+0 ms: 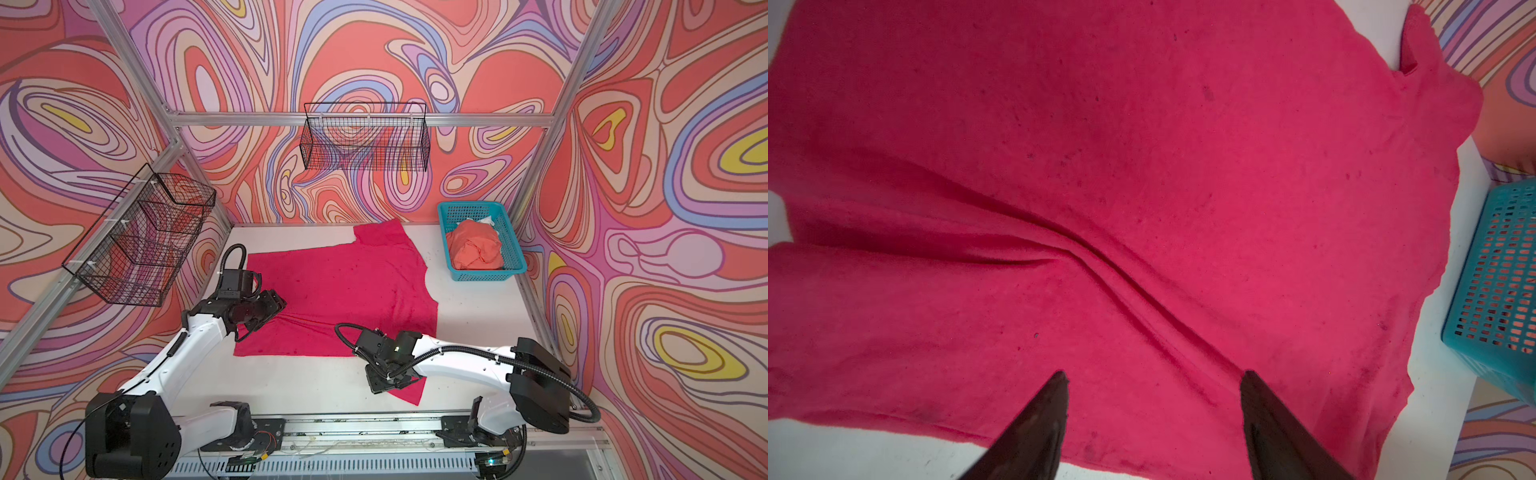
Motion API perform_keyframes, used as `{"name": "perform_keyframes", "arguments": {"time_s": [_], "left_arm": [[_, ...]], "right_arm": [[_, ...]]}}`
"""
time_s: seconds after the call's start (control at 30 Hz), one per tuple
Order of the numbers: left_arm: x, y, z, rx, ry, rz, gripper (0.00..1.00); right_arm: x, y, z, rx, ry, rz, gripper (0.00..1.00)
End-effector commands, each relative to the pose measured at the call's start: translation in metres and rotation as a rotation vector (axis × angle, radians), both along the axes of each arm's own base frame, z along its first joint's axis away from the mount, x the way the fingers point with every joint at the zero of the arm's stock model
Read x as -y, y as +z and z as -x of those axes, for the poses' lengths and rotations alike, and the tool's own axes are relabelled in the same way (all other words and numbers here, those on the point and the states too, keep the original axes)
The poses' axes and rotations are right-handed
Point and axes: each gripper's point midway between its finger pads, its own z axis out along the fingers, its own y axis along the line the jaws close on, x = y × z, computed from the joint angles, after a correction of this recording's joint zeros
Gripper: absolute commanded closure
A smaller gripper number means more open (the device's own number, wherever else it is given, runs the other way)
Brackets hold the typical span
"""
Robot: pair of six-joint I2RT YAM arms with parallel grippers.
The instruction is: Fold and stack the t-shirts
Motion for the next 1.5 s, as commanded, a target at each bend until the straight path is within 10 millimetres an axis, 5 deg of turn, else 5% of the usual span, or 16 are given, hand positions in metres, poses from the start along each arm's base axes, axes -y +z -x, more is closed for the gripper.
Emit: {"name": "perform_keyframes", "arguments": {"time_s": [0.0, 0.17, 0.43, 0.53, 0.83, 1.0, 1.17, 1.33, 1.47], "left_arm": [[0.001, 0.000, 0.004, -0.007, -0.010, 0.002, 0.32], [0.003, -0.010, 0.004, -0.035, -0.026, 0.005, 0.32], [0.001, -0.021, 0.006, -0.058, -0.022, -0.005, 0.32], [0.001, -0.024, 0.008, -0.071, -0.024, -0.012, 0.32], [-0.006, -0.020, 0.012, -0.078, -0.022, -0.057, 0.32], [-0.009, -0.032, 0.015, -0.118, -0.028, -0.075, 0.31], [-0.011, -0.054, 0.014, -0.175, -0.033, -0.080, 0.31], [-0.009, -0.072, 0.013, -0.235, -0.038, -0.064, 0.32], [-0.008, -0.066, 0.010, -0.203, -0.043, -0.058, 0.32]], "right_arm": [[0.010, 0.011, -0.017, 0.050, -0.059, 0.000, 0.41], [0.066, 0.005, -0.048, 0.087, -0.328, -0.003, 0.44], [0.108, -0.055, -0.019, -0.047, -0.410, 0.135, 0.48], [0.152, -0.067, -0.007, -0.054, -0.477, 0.370, 0.47], [0.165, -0.078, -0.017, -0.050, -0.525, 0.565, 0.43], [0.173, -0.078, -0.039, 0.009, -0.507, 0.680, 0.43], [0.200, -0.061, -0.077, 0.062, -0.554, 0.752, 0.45], [0.230, -0.053, -0.093, 0.039, -0.614, 0.731, 0.45], [0.203, -0.059, -0.096, -0.031, -0.534, 0.596, 0.42]]}}
